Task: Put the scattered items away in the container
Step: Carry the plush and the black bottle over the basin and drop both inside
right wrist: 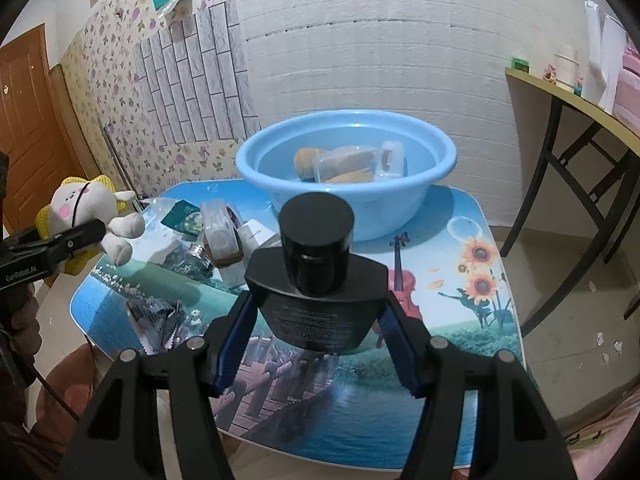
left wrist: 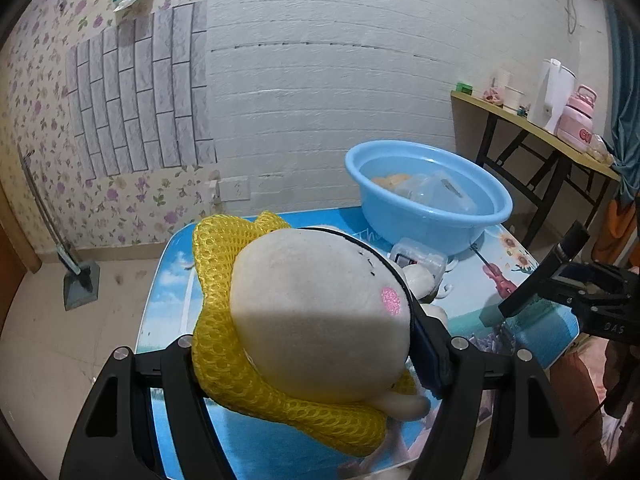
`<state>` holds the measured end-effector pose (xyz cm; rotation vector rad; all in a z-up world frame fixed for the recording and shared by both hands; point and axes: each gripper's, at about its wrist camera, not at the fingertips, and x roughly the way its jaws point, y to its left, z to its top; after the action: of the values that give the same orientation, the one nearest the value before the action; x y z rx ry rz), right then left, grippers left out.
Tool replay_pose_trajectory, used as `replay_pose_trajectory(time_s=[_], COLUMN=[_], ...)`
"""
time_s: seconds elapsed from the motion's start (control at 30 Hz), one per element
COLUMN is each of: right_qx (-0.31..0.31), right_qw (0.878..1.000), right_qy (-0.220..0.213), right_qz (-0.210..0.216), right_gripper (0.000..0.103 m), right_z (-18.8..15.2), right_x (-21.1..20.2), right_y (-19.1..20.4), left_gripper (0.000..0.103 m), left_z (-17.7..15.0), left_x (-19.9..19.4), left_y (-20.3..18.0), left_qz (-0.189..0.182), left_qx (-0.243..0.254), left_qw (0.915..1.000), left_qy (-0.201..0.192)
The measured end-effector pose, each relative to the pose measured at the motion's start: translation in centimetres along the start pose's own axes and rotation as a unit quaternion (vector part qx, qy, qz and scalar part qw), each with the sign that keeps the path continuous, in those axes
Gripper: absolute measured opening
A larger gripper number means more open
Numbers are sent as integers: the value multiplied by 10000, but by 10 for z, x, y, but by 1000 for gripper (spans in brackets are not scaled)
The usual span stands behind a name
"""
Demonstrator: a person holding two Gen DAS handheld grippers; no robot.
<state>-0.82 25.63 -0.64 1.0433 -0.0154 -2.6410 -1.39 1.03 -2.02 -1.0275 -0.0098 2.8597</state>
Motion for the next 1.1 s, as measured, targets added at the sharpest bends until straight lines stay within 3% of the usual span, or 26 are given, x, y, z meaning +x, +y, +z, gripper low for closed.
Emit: replay_pose_trajectory(time_s=[0.53, 1.1], right_qx=[-43, 3], right_qw=[9952, 9939], right_qy=[-961, -1050], right_qz=[186, 352], right_gripper=[61, 61], right_z=[60, 83], right_x=[-25, 17], right_y=[-6, -27], left_gripper=[73, 73], left_z=[60, 85], left_x=[31, 85], left_y=[-48, -83], left_qz=[-341, -422], left_qx=[434, 818], left_qw=[9982, 9957], left_qy=[-224, 33])
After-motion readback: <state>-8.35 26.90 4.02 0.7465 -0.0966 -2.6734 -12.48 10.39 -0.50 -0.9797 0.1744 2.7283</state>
